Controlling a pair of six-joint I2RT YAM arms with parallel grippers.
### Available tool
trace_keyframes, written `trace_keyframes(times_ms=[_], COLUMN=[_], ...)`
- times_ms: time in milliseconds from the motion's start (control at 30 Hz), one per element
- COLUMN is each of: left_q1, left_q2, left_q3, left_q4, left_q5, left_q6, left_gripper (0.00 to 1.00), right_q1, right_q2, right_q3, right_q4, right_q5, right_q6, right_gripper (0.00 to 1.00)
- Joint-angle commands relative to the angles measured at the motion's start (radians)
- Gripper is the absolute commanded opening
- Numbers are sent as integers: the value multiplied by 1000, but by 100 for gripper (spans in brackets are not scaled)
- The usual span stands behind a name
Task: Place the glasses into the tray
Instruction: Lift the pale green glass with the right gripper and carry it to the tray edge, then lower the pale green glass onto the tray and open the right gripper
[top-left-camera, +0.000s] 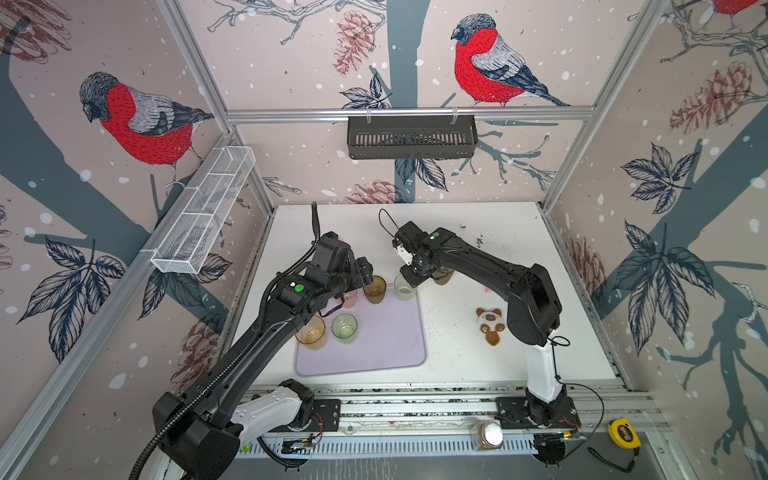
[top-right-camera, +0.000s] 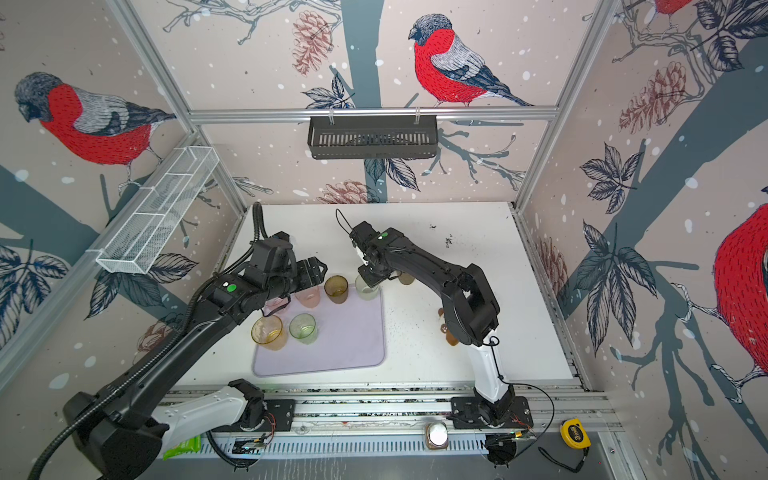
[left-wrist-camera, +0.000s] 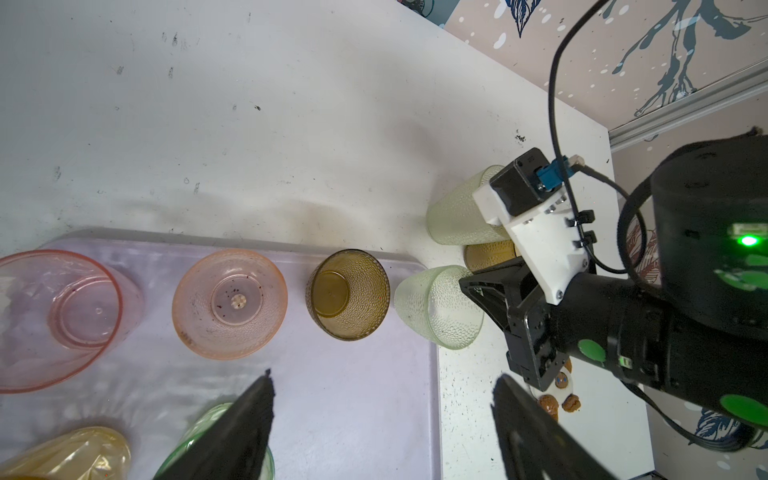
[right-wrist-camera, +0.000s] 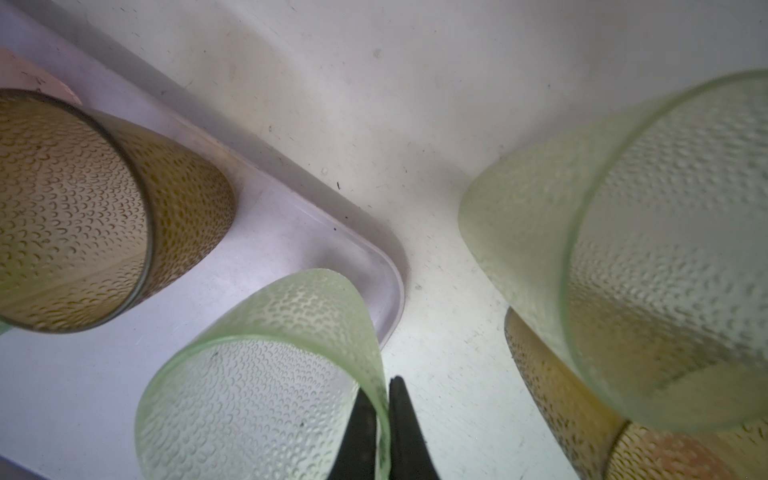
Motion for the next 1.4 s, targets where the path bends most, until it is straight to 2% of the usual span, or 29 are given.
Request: trace_keyframes(times_ms=[0,1367], left_q1=[3,11], left_q2=[1,-16], left_q3=[-1,-28], left_q4=[4,17], left_q5=[-19,-21], left_q6=[-2,-2], left_gripper=[83,83], right_q1=[-3,-4], right_q2=[11,56], right_q3=[15,24], right_q4=[-6,-3], right_q5=[-13,-15], right_q6=[-13,-23], right_gripper=[1,3])
